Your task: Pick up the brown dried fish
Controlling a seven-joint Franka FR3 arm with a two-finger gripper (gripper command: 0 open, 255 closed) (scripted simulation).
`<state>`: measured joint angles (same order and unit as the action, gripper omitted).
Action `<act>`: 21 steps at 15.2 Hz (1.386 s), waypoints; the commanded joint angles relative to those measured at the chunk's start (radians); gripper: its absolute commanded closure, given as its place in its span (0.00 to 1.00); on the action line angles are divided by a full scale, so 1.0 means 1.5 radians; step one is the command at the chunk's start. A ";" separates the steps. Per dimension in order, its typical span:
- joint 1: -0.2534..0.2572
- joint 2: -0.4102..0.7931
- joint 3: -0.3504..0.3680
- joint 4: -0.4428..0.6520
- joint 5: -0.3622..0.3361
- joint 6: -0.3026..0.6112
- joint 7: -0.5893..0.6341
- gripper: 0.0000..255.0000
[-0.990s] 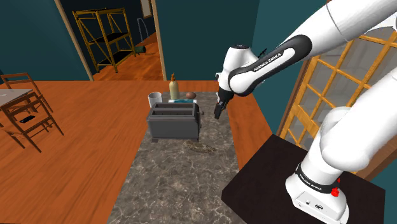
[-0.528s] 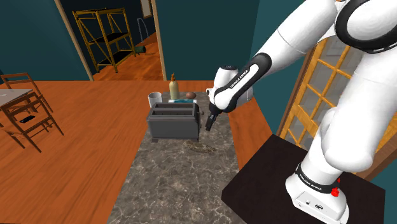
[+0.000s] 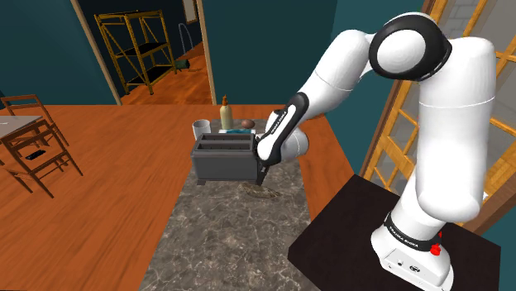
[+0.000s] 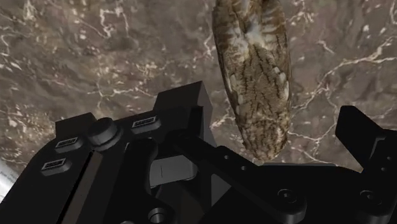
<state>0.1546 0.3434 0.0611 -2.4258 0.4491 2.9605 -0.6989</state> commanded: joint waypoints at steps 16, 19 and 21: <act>-0.060 0.177 0.080 0.093 0.035 0.089 -0.075 1.00; -0.060 0.176 0.080 0.092 0.036 0.090 -0.075 1.00; -0.060 0.177 0.080 0.093 0.036 0.090 -0.075 1.00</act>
<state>0.0652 0.6061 0.1831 -2.2868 0.5022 3.0949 -0.8111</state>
